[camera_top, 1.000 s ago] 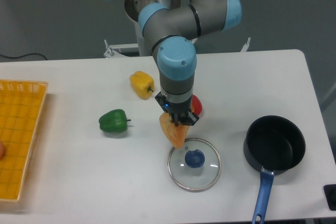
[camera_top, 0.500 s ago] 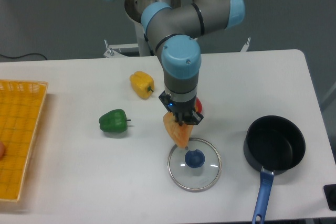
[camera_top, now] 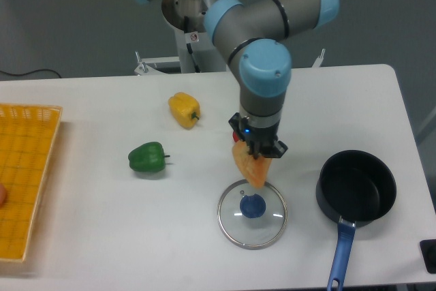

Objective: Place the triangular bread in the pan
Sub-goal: 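Carry the held triangular bread slice over to the black saucepan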

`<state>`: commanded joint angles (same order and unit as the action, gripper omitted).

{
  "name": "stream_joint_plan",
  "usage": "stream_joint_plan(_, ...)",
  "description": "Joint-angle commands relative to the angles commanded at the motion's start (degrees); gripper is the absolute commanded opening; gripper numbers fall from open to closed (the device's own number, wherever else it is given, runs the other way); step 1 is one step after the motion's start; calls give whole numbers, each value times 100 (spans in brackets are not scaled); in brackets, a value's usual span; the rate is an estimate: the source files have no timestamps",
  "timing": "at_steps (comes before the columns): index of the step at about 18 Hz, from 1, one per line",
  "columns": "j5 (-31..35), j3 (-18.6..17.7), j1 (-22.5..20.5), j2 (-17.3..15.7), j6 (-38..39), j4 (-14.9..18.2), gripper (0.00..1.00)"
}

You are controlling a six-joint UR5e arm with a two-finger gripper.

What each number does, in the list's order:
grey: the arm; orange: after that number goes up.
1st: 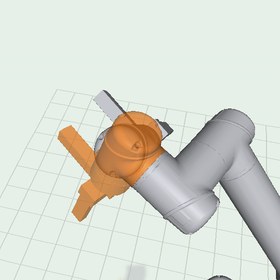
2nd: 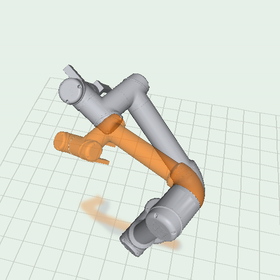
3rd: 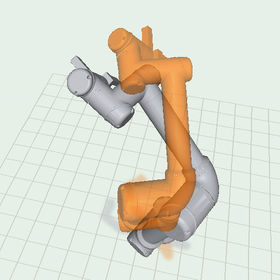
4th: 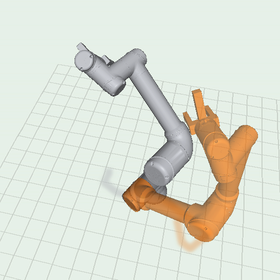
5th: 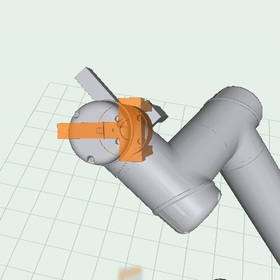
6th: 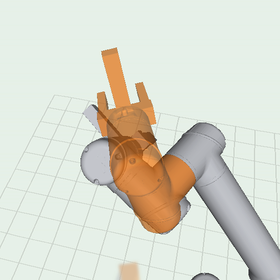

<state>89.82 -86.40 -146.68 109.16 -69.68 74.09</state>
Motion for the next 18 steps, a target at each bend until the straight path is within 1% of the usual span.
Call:
stream_joint_plan(1, -9, 17, -44, 17, -71, -8, 14)
stream_joint_plan(3, 0, 175, -132, 158, -115, 26, 14)
stream_joint_plan(5, 0, 325, -193, 272, -255, 140, 14)
stream_joint_plan(7, -17, 386, -299, 351, -300, 141, 14)
stream_joint_plan(9, -18, 535, -378, 465, -326, 150, 14)
stream_joint_plan(11, -26, 676, -448, 553, -554, 158, 14)
stream_joint_plan(18, -35, 853, -774, 764, -1011, 158, 14)
